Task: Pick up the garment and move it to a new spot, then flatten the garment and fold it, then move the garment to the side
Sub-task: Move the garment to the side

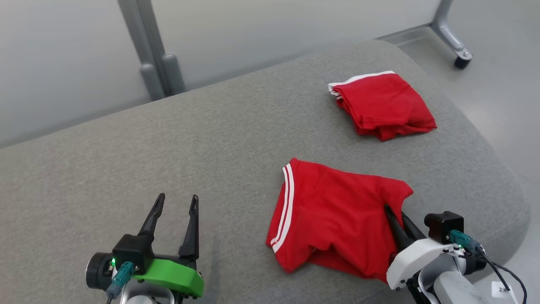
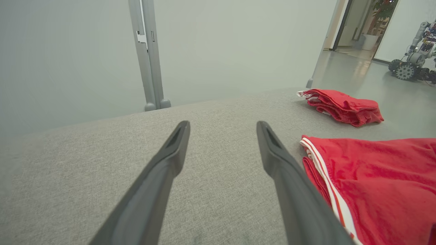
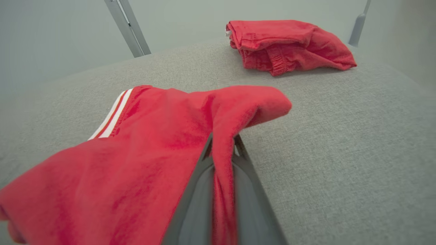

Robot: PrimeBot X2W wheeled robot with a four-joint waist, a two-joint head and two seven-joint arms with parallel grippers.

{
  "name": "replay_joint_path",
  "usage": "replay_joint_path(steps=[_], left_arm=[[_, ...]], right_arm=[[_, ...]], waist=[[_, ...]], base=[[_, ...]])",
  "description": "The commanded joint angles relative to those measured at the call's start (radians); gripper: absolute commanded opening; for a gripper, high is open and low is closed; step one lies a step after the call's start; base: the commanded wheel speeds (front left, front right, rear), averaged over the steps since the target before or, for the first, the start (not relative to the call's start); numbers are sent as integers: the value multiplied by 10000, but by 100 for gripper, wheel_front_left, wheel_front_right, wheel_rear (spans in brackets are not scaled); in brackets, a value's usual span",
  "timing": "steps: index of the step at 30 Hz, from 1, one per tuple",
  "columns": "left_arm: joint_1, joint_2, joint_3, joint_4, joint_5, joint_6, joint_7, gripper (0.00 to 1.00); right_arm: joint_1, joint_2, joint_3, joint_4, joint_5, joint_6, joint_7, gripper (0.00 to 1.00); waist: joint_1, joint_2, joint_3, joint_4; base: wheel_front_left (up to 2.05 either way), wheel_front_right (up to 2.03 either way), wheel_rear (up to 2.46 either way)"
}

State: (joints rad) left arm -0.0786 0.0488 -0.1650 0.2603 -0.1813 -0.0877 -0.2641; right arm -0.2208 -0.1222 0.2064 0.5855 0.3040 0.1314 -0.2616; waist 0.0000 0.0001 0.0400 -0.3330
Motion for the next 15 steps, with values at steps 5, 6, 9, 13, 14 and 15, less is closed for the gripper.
replay_joint_path(steps=[5, 6, 9, 13, 14, 15], left_arm=[[-351, 44, -76, -64, 229, -76, 6, 100], [-400, 42, -97, -80, 272, -90, 6, 100], [-619, 44, -179, -135, 392, -143, 6, 100], [-868, 45, -211, -185, 551, -183, 6, 100], [-933, 45, -231, -203, 616, -210, 8, 100], [-1013, 45, -225, -227, 680, -231, 6, 100]], right_arm=[[-29, -19, 11, -116, 5, -16, -35, 0], [-141, -37, 58, -150, -28, -16, -35, 0], [-586, -222, 259, -233, -146, -16, -35, 0], [-1415, -436, 722, -300, -320, -16, -35, 0], [-1772, -497, 880, -345, -367, -16, -35, 0], [-2155, -565, 1046, -360, -394, -16, -35, 0]], waist=[[0, -1, 612, -635], [0, -1, 704, -546], [0, -1, 1029, -203], [0, -1, 1442, 184], [0, -1, 1590, 318], [0, -1, 1714, 438]], base=[[0, 0, 0], [0, 0, 0], [0, 0, 0], [0, 0, 0], [0, 0, 0], [0, 0, 0]])
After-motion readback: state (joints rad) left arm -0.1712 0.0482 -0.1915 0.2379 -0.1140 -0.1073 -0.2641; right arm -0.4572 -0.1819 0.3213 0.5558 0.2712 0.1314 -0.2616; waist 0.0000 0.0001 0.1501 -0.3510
